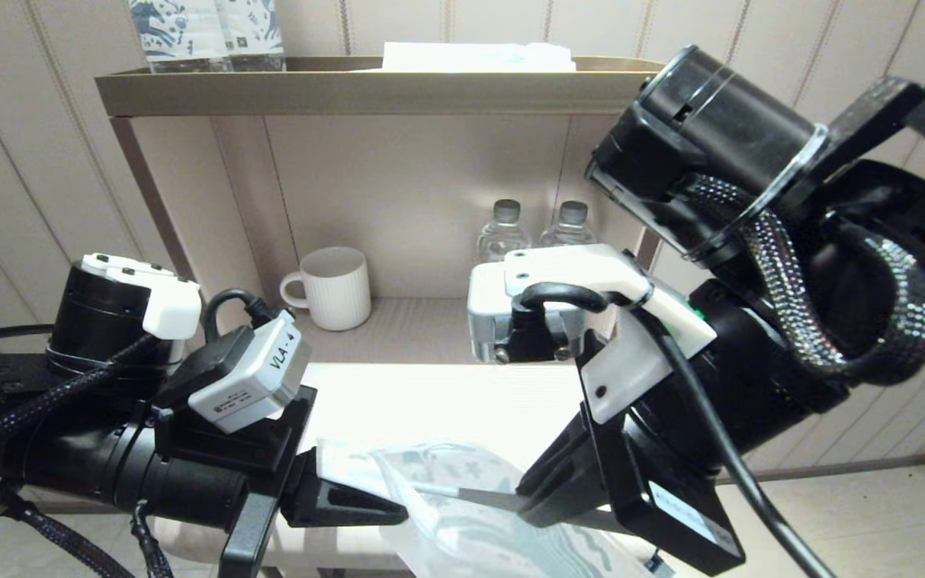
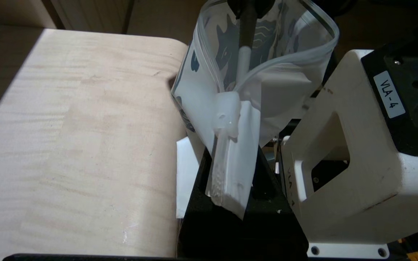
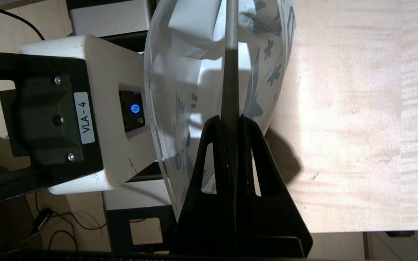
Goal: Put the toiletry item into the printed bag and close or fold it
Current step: Place the toothbrush in the storage bag
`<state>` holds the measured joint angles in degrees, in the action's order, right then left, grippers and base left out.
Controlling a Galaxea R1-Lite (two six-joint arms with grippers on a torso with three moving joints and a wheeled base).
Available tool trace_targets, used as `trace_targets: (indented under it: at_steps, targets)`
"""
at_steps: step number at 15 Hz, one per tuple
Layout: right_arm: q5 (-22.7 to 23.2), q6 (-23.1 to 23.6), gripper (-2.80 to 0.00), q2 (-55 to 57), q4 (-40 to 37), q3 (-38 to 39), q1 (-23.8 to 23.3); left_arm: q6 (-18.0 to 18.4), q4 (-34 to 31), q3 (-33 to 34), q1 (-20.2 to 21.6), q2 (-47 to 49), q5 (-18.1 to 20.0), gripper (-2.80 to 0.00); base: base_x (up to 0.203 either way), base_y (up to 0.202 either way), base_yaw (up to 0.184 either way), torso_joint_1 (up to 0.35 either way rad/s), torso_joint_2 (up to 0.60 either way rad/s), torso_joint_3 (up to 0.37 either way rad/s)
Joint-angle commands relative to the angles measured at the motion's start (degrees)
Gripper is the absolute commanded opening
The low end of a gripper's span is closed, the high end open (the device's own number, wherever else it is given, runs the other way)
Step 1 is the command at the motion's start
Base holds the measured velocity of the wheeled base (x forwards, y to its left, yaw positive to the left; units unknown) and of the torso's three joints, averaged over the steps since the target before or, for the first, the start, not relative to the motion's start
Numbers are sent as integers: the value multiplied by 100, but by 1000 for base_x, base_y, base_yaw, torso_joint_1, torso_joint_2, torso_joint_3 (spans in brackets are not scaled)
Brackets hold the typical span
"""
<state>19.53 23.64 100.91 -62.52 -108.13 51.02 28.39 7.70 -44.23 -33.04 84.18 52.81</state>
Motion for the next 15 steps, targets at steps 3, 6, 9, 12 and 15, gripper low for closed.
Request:
trace_targets:
  at_steps: [3,6,9,12,15]
  targets:
    - [43,1,-280,113,44,64,22,11,3,-15,-1,37,27,-280,0,0,0,0,0,0]
    - [26,-51,-280,87,38,64,22,0,7,-25,-1,70,27,-280,0,0,0,0,0,0]
    - [25,-108,-280,11,21,64,91,-1,21,-52,-1,178,9,-280,0,0,0,0,0,0]
    - [34,-369,-280,12,29,38,180,-9,73,-103,-1,352,-17,-280,0,0,0,0,0,0]
    - [23,-479,-280,70,28,54,180,-75,73,-200,-1,488,-52,-280,0,0,0,0,0,0]
